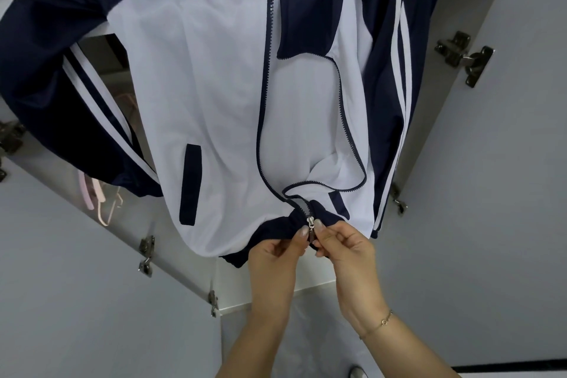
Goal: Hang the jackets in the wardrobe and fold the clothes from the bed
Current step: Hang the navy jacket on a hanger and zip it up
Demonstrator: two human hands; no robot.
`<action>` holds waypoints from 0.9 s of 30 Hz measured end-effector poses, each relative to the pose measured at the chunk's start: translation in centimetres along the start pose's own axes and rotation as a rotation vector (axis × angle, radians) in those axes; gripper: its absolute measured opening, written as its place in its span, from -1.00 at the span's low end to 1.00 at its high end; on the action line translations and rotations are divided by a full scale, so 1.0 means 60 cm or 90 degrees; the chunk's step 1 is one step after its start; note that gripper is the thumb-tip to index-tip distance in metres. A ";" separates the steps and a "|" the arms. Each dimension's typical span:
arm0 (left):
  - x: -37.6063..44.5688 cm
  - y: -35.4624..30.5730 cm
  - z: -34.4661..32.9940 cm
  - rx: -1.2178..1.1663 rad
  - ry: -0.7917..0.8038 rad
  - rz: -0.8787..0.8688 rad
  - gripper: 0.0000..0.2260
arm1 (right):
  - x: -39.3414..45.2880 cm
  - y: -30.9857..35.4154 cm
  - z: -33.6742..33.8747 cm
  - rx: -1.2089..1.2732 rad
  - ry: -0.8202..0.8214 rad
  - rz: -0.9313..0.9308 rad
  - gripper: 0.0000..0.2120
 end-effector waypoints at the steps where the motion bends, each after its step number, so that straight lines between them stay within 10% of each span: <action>1: 0.002 0.005 0.002 0.012 0.004 0.006 -0.75 | 0.001 -0.008 -0.001 -0.036 0.019 -0.029 -0.75; 8: 0.017 0.046 0.018 0.104 0.007 0.032 -0.66 | -0.010 -0.072 -0.002 -0.198 0.151 -0.241 -0.60; 18: 0.026 0.067 0.033 0.146 0.048 0.023 -0.58 | -0.018 -0.076 -0.006 -0.333 0.137 -0.122 -0.66; 27: 0.023 0.067 0.034 0.211 0.055 0.008 -0.70 | -0.030 -0.100 -0.014 -0.127 0.148 -0.256 -0.73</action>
Point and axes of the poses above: each hand's wrist, its own x-axis towards the middle knuckle, its own z-axis out of the back of the hand, y = z × x, the point moved 9 cm from there along x, towards the middle knuckle, and after that the axes turned 1 degree about z, right-handed, at the moved point
